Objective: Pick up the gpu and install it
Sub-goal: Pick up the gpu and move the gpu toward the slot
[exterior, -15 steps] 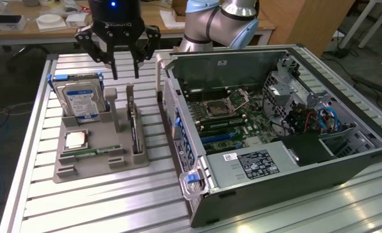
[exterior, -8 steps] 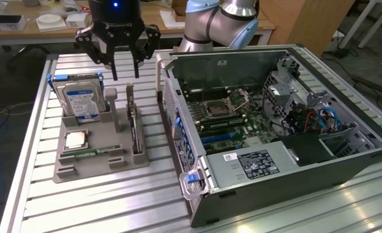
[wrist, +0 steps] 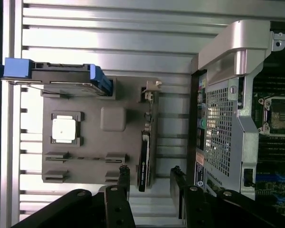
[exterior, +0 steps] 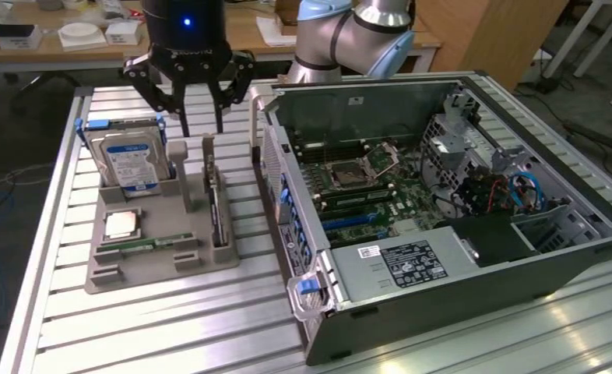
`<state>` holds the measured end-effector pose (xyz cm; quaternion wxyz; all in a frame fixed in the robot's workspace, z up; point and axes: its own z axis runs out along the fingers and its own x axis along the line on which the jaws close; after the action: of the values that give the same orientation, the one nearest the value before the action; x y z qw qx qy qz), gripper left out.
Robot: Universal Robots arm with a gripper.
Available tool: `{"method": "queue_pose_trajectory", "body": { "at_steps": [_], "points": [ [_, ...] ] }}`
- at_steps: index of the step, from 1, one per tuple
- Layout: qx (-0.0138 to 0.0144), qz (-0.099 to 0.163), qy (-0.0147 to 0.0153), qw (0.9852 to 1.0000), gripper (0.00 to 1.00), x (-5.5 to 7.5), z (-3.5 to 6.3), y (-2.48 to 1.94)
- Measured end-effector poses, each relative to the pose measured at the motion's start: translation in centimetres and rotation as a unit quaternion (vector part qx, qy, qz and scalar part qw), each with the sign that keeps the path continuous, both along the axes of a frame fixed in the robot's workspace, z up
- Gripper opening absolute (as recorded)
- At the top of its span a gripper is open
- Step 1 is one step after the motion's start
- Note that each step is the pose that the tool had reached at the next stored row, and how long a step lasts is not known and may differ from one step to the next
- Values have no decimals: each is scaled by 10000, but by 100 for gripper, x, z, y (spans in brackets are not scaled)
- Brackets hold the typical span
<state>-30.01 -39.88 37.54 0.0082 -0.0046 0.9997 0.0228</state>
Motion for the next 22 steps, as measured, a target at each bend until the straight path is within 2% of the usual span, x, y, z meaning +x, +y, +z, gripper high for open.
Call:
{"method": "queue_pose_trajectory", "body": {
  "at_steps": [4, 9, 11, 22],
  "points": [
    [1, 1, 11, 10000, 47, 0, -73, 0],
    [0, 54, 87, 9999, 47, 1, -156, -2],
    [0, 70, 106, 9999, 47, 0, -192, -3],
    [0, 89, 109, 9999, 47, 1, -393, -4]
  ]
}}
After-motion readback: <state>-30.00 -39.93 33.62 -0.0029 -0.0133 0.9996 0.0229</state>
